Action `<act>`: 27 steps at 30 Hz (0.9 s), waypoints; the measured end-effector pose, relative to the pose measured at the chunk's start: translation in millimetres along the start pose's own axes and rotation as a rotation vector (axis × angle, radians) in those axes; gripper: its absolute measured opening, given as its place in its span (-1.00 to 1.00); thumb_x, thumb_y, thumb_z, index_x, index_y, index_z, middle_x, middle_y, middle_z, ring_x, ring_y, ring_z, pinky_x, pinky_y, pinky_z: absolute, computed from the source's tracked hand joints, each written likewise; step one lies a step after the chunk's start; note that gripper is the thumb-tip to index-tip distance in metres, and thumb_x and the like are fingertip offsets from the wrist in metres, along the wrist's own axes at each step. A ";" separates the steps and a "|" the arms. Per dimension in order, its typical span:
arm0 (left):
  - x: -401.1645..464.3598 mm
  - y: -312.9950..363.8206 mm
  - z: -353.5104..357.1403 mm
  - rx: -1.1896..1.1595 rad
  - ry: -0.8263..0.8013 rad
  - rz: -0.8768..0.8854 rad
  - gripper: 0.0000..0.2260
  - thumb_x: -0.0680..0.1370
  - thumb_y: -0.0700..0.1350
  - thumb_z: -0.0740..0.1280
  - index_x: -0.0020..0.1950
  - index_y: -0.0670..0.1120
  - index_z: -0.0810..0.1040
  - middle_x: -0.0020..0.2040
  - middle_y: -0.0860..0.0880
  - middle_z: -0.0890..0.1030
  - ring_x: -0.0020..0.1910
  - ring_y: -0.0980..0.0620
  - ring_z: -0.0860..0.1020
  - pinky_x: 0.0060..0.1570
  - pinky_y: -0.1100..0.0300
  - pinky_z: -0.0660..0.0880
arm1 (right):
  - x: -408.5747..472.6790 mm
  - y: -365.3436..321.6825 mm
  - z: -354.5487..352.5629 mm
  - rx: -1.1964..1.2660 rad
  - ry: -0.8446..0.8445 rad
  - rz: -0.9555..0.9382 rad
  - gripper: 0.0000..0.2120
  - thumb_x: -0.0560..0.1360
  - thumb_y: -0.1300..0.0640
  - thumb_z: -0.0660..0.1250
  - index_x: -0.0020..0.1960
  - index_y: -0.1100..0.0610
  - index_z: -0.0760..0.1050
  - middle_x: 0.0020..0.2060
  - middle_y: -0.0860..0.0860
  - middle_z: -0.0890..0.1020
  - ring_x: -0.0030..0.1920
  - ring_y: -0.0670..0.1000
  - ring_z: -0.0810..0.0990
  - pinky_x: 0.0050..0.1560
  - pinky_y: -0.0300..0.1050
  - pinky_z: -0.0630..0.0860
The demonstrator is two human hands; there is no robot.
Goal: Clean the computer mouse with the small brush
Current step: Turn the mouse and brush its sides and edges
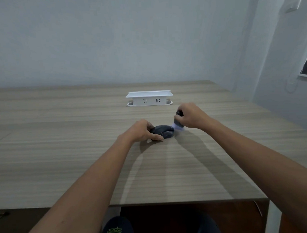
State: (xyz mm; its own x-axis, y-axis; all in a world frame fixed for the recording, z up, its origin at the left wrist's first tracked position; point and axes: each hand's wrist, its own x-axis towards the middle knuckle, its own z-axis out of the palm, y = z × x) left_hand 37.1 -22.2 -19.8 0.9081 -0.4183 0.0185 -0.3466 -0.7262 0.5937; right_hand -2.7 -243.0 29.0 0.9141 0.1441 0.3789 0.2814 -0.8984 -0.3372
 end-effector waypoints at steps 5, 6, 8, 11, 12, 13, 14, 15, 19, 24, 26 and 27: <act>-0.6 3.3 0.3 0.010 0.010 -0.014 -0.54 0.29 0.22 0.58 0.00 -0.09 0.75 -0.13 -0.13 0.74 -0.23 0.01 0.58 -0.17 0.06 0.52 | -5.6 -5.9 3.1 0.052 0.016 -0.053 -0.68 0.47 0.18 0.35 -0.33 0.40 0.51 -0.47 0.21 0.51 -0.44 0.05 0.34 -0.46 -0.23 0.23; -0.8 4.7 0.1 0.008 0.010 -0.021 -0.54 0.30 0.22 0.58 0.00 -0.10 0.75 -0.15 -0.13 0.74 -0.25 0.01 0.56 -0.19 0.10 0.48 | -5.7 -6.2 2.1 0.072 0.037 -0.040 -0.68 0.48 0.16 0.35 -0.31 0.40 0.52 -0.47 0.20 0.49 -0.44 0.04 0.33 -0.46 -0.23 0.23; -2.4 8.1 0.1 0.015 0.009 -0.034 -0.54 0.33 0.22 0.57 0.01 -0.13 0.74 -0.26 -0.10 0.67 -0.28 0.01 0.52 -0.24 0.15 0.40 | -6.0 -4.5 0.8 0.097 0.059 -0.014 -0.69 0.47 0.14 0.33 -0.25 0.42 0.53 -0.42 0.29 0.54 -0.43 0.03 0.36 -0.40 -0.15 0.27; -3.7 11.1 -1.9 0.031 0.002 -0.042 -0.52 0.38 0.28 0.49 -0.01 -0.12 0.73 -0.26 -0.08 0.65 -0.27 0.00 0.53 -0.23 0.13 0.40 | -9.4 0.3 -0.8 0.108 0.057 -0.002 -0.74 0.45 0.15 0.32 -0.20 0.38 0.58 -0.32 0.29 0.62 -0.42 0.13 0.47 -0.38 -0.10 0.36; -4.1 11.5 -3.4 0.024 0.003 -0.040 -0.53 0.42 0.29 0.46 0.02 -0.10 0.73 -0.18 -0.09 0.69 -0.21 0.00 0.58 -0.18 0.12 0.44 | -10.8 1.4 -1.7 0.113 0.054 0.003 -0.76 0.44 0.16 0.33 -0.21 0.35 0.60 -0.31 0.28 0.63 -0.41 0.12 0.50 -0.38 -0.08 0.40; -4.1 11.7 -5.2 -0.001 0.004 -0.036 -0.55 0.46 0.27 0.42 0.07 -0.09 0.72 -0.09 -0.07 0.72 -0.11 0.00 0.62 -0.09 0.11 0.49 | -11.7 2.8 -2.5 0.118 0.053 0.009 -0.78 0.44 0.16 0.34 -0.22 0.33 0.62 -0.31 0.27 0.63 -0.41 0.12 0.52 -0.36 -0.04 0.45; -4.2 12.5 -7.0 -0.035 0.003 -0.039 -0.57 0.50 0.23 0.40 0.13 -0.08 0.71 0.00 -0.06 0.72 -0.03 0.00 0.64 -0.01 0.13 0.51 | -12.5 3.9 -3.1 0.124 0.051 0.018 -0.79 0.44 0.16 0.34 -0.22 0.31 0.62 -0.30 0.25 0.64 -0.41 0.11 0.53 -0.33 0.00 0.50; -4.0 13.3 -8.7 -0.062 0.001 -0.042 -0.60 0.54 0.19 0.39 0.18 -0.09 0.69 0.05 -0.05 0.71 0.01 0.01 0.64 0.05 0.15 0.52 | -12.9 5.4 -3.0 0.130 0.052 0.029 -0.80 0.45 0.16 0.35 -0.20 0.30 0.62 -0.29 0.24 0.65 -0.40 0.08 0.54 -0.30 0.03 0.53; -2.6 18.6 -10.0 -0.070 -0.034 -0.034 -0.62 0.57 0.08 0.40 0.32 -0.06 0.61 0.09 -0.05 0.66 0.05 0.00 0.62 0.12 0.15 0.50 | -14.1 6.5 0.5 0.161 0.051 0.068 -0.83 0.49 0.14 0.36 -0.11 0.24 0.64 -0.28 0.05 0.63 -0.33 0.02 0.56 -0.20 0.01 0.58; -5.4 19.5 -6.2 -0.116 -0.038 -0.015 -0.62 0.60 0.03 0.37 0.40 -0.02 0.56 0.06 -0.09 0.66 0.07 -0.06 0.63 0.10 0.15 0.50 | -19.0 -0.2 0.7 0.213 0.026 0.087 -0.84 0.48 0.17 0.36 -0.11 0.27 0.62 -0.32 0.03 0.63 -0.29 0.08 0.69 -0.23 0.03 0.66; -6.1 19.6 -5.1 -0.126 -0.034 -0.009 -0.63 0.61 0.01 0.36 0.42 -0.01 0.55 0.06 -0.10 0.65 0.04 -0.03 0.60 0.08 0.17 0.46 | -24.6 -5.0 -1.2 0.262 -0.024 0.106 -0.81 0.46 0.15 0.37 -0.14 0.30 0.61 -0.36 0.08 0.66 -0.40 0.03 0.68 -0.33 -0.03 0.65; -5.2 18.7 -4.7 -0.125 -0.028 -0.008 -0.63 0.61 0.01 0.36 0.42 -0.01 0.55 0.08 -0.11 0.65 0.04 -0.02 0.59 0.08 0.18 0.46 | -27.7 -8.0 -1.2 0.289 -0.060 0.112 -0.80 0.45 0.14 0.38 -0.15 0.29 0.61 -0.36 0.10 0.68 -0.44 0.01 0.66 -0.36 -0.06 0.64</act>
State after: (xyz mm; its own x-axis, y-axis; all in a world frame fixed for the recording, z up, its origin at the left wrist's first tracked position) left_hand 27.0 -31.0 -5.0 0.9033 -0.4290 -0.0086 -0.3052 -0.6565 0.6898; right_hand -30.6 -240.3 22.3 0.9574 0.0832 0.2767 0.2415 -0.7560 -0.6084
